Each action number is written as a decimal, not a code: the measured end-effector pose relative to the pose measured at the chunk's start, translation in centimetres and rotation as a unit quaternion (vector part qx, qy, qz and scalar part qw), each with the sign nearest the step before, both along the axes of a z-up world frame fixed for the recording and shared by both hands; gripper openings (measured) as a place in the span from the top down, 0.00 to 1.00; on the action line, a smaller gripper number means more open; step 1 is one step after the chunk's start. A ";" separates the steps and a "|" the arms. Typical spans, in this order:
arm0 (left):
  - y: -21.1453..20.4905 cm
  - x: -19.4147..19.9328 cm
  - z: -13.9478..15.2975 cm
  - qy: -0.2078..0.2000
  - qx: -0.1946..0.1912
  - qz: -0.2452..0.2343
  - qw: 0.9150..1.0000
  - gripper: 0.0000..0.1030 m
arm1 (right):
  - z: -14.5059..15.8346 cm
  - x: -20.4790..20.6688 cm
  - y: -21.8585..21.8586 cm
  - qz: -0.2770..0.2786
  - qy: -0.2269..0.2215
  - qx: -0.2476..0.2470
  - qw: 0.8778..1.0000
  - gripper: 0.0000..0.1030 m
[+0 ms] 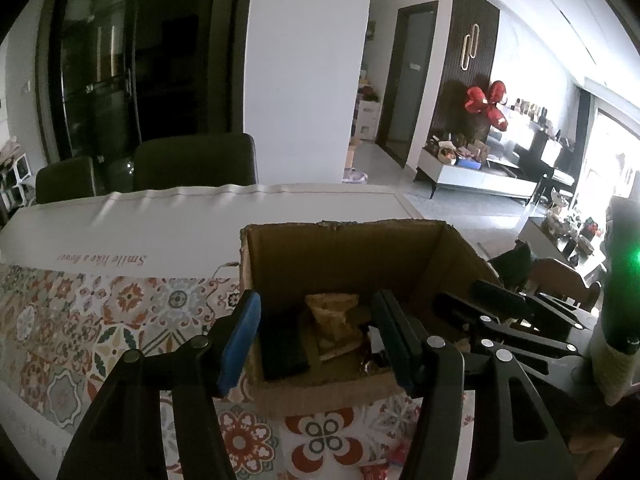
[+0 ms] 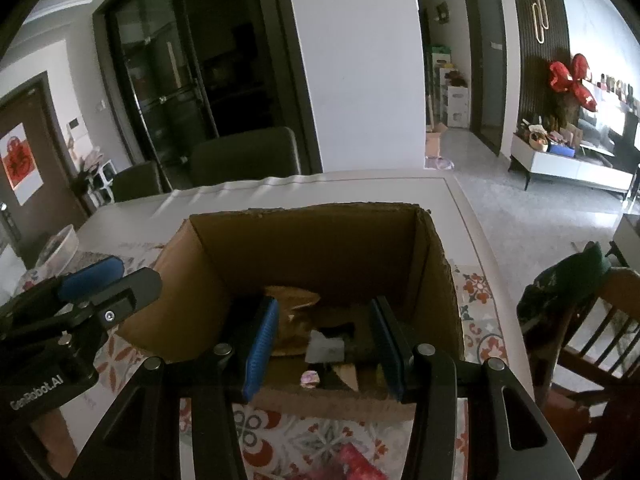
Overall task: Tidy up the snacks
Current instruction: 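Open both grippers to drop the candies and yellow packet into the box, then withdraw both grippers from the box back toward the remaining snacks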
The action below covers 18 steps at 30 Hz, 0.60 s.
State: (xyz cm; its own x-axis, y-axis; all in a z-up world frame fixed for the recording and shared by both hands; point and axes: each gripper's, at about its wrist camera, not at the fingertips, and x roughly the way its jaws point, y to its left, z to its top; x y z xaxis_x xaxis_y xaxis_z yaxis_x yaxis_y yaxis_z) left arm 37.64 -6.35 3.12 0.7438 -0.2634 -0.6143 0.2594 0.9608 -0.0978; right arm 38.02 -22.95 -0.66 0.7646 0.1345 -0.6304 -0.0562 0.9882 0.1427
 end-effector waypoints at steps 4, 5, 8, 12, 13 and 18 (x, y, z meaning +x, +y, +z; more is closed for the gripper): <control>0.3 -1.1 0.1 0.002 -0.002 0.002 1.000 0.43 | 0.1 -0.7 0.4 0.004 -0.002 0.000 1.000 0.53; 0.4 -1.4 0.2 0.001 -0.002 0.002 1.000 0.43 | 0.2 -1.0 0.4 0.003 -0.002 -0.001 1.000 0.53; 0.5 -2.7 0.4 -0.003 0.001 0.001 1.000 0.41 | 0.3 -2.0 0.5 0.003 -0.005 0.000 1.000 0.53; 0.5 -4.6 0.5 -0.011 0.006 -0.003 1.000 0.40 | 0.4 -3.7 0.6 0.000 -0.011 0.001 1.000 0.53; 0.5 -5.0 0.4 -0.013 0.007 -0.005 1.000 0.40 | 0.4 -4.1 0.5 -0.001 -0.012 0.002 1.000 0.53; 0.1 -7.3 0.0 -0.021 0.012 -0.011 1.000 0.39 | -0.3 -6.5 0.3 -0.006 -0.014 0.010 1.000 0.53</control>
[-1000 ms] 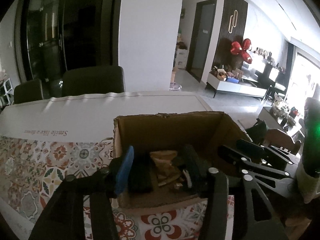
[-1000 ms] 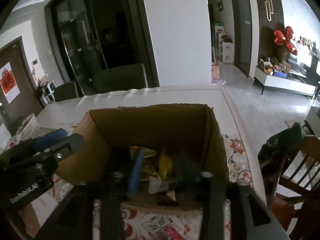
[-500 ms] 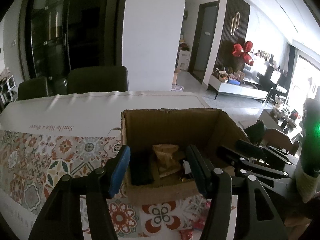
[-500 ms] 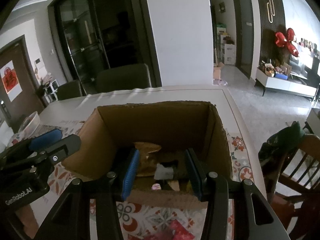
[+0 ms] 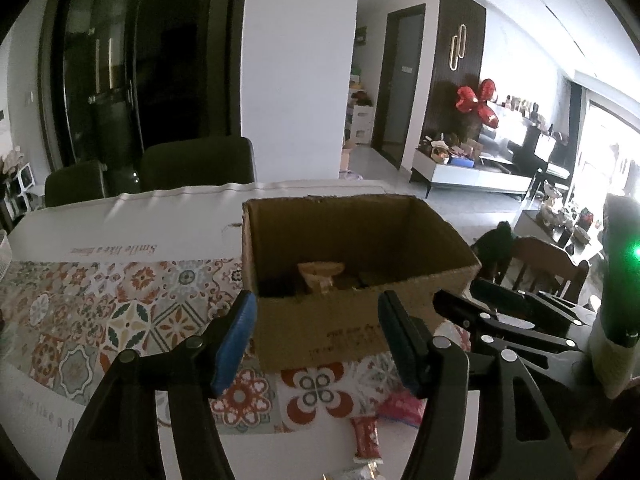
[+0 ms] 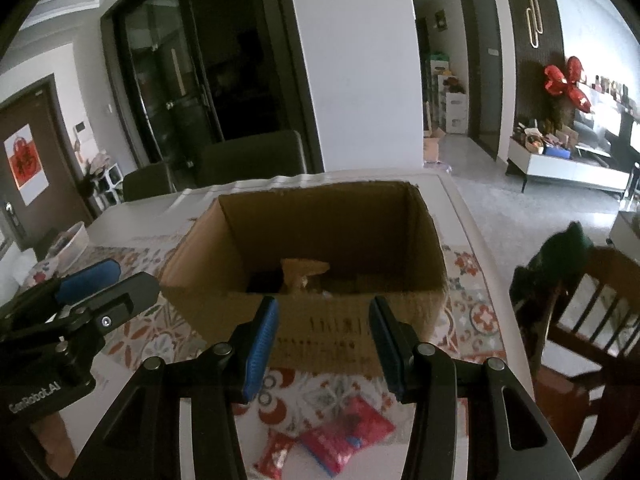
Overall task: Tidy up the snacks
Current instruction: 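Withdraw both grippers from the box back toward the remaining snacks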
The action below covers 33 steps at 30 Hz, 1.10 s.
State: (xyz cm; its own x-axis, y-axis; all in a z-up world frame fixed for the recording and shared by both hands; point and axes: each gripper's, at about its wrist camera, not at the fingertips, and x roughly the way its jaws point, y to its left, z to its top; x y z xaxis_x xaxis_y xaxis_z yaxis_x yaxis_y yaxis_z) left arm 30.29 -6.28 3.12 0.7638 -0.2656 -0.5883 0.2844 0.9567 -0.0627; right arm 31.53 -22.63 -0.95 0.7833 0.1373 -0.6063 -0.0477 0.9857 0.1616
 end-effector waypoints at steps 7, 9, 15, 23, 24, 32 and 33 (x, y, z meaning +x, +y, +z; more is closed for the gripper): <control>-0.6 -2.4 -1.4 0.006 0.007 -0.019 1.000 0.39 | -1.7 -2.7 -0.7 -0.010 0.008 0.011 1.000 0.53; -0.7 -2.8 -1.9 0.009 0.009 -0.023 1.000 0.39 | -2.1 -3.3 -1.1 -0.015 0.010 0.013 1.000 0.53; -1.1 -4.0 -4.3 0.030 0.015 -0.038 0.999 0.39 | -3.5 -4.6 -1.6 -0.026 0.018 0.020 0.999 0.53; -1.8 -4.7 -8.0 0.073 0.013 -0.057 0.996 0.40 | -6.9 -5.3 -2.1 -0.035 0.051 0.040 0.997 0.53; -1.9 -4.8 -8.5 0.080 0.013 -0.059 0.995 0.40 | -7.3 -5.3 -2.2 -0.035 0.056 0.042 0.997 0.53; -2.6 -5.1 -12.3 0.128 0.013 -0.068 0.989 0.40 | -10.6 -5.4 -2.5 -0.045 0.092 0.054 0.993 0.53; -2.8 -5.0 -12.7 0.132 0.015 -0.068 0.989 0.40 | -10.9 -5.3 -2.6 -0.047 0.094 0.055 0.993 0.53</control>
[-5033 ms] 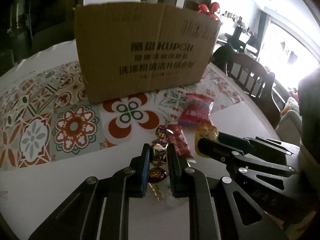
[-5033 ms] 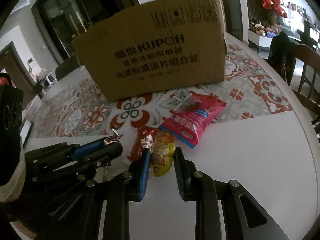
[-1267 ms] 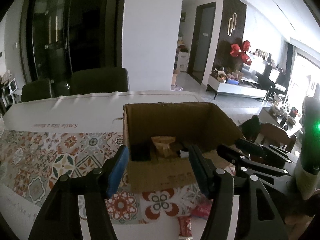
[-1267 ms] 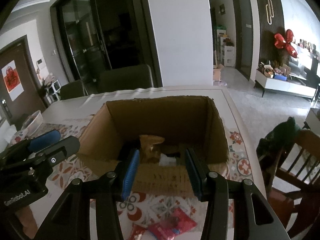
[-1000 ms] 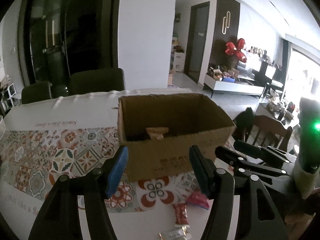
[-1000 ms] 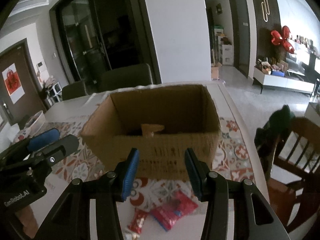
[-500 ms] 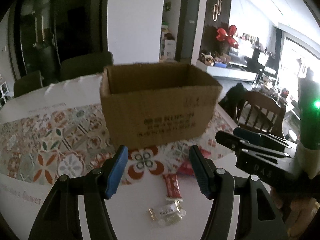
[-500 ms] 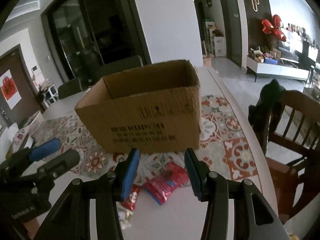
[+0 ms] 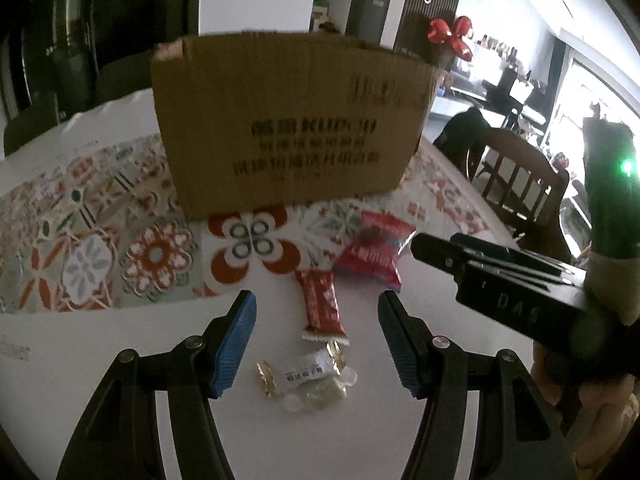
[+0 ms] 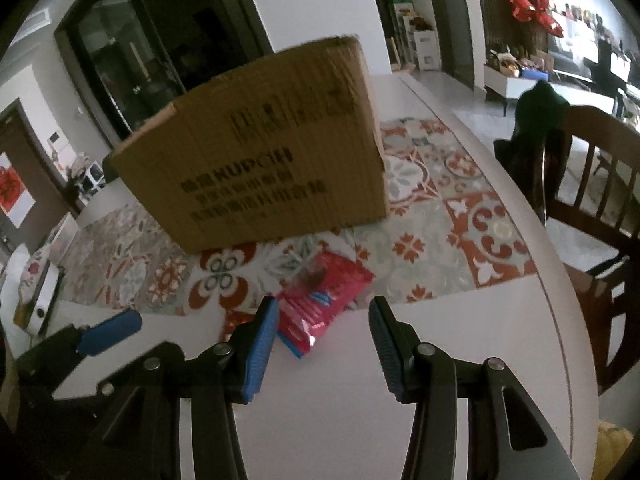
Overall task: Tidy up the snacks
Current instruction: 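Withdraw both grippers from the box back toward the remaining snacks, then close the left gripper on the red bar while the right gripper grasps the pink bag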
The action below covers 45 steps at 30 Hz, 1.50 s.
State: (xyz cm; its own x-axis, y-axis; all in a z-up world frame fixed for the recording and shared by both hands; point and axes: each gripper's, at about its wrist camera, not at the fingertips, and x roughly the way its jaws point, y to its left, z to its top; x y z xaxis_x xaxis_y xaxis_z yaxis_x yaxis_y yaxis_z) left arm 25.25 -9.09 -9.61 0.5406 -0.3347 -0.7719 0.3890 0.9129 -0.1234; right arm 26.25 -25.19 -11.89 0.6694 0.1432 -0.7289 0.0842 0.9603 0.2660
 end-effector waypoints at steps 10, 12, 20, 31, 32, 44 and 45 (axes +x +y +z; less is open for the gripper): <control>-1.4 1.4 -2.9 0.031 0.014 -0.003 0.999 0.42 | -2.1 1.1 -0.2 -0.005 0.023 0.017 1.000 0.53; -1.5 1.7 -3.4 0.037 0.016 -0.003 0.999 0.43 | -2.3 1.4 -0.1 -0.004 0.023 0.019 1.000 0.53; -1.5 2.7 -4.2 0.047 0.012 0.007 0.999 0.55 | -3.2 2.7 0.6 0.005 0.029 0.019 0.999 0.53; -0.9 3.0 -4.0 0.052 -0.002 0.007 0.999 0.76 | -3.5 4.0 1.8 0.015 0.025 0.010 1.000 0.53; -0.7 3.0 -3.9 0.052 -0.004 0.009 0.999 0.76 | -3.5 4.0 1.9 0.015 0.024 0.007 1.000 0.54; 1.1 3.1 -2.2 0.028 -0.012 0.033 0.999 0.77 | -3.0 3.2 2.4 0.011 -0.002 -0.018 1.000 0.79; 1.2 3.1 -2.1 0.027 -0.012 0.033 0.999 0.77 | -2.9 3.2 2.3 0.011 -0.002 -0.016 1.000 0.80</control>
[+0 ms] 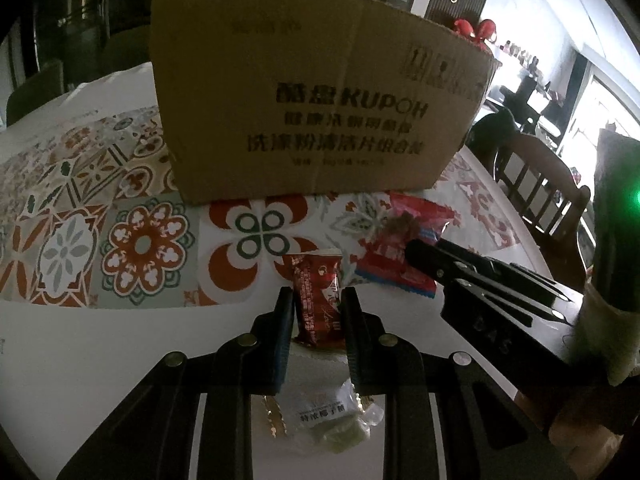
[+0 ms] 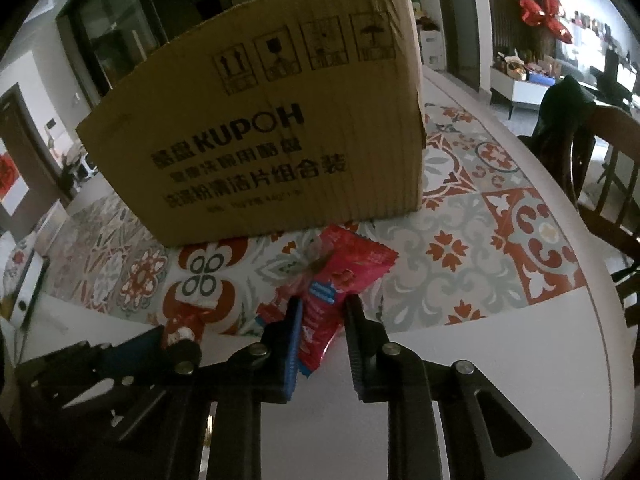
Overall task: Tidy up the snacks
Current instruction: 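Close the left gripper on the red bar while the right gripper grasps the pink bag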
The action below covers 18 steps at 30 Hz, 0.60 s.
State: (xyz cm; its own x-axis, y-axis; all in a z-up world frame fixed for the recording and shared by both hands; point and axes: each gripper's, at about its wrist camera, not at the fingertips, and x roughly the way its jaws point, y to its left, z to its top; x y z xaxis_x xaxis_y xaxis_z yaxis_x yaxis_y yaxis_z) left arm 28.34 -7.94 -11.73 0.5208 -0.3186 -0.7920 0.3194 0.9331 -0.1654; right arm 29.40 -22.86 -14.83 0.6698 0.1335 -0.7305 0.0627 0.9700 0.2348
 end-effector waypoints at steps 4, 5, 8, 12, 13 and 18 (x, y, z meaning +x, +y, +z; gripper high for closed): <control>-0.2 -0.2 0.4 -0.005 -0.001 0.000 1.000 0.77 | 0.4 -0.4 -0.3 -0.003 -0.004 0.002 1.000 0.83; -0.2 -0.2 0.5 -0.006 -0.002 -0.001 1.000 0.77 | 0.5 -0.5 -0.3 -0.004 -0.005 0.001 1.000 0.88; -0.1 -0.4 0.9 -0.009 -0.004 -0.002 1.000 0.77 | 0.8 -0.8 -0.2 -0.002 -0.008 -0.004 1.000 0.89; -0.1 -0.8 1.5 -0.015 -0.008 -0.001 1.000 0.77 | 1.1 -1.4 -0.1 0.000 -0.013 -0.004 1.000 0.90; -0.1 -0.9 1.6 -0.016 -0.009 -0.001 1.000 0.77 | 1.3 -1.5 -0.1 -0.001 -0.015 -0.004 1.000 0.90; 0.1 -1.2 2.4 -0.024 -0.016 0.000 1.000 0.77 | 2.4 -2.5 0.0 0.000 -0.030 -0.009 1.000 0.91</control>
State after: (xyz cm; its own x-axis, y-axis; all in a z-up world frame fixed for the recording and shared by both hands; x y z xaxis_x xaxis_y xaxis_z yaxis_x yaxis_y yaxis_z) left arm 27.10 -7.83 -9.33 0.5576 -0.3433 -0.7558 0.3277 0.9276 -0.1795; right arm 26.92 -22.90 -12.47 0.7124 0.1199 -0.6915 0.0496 0.9742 0.2200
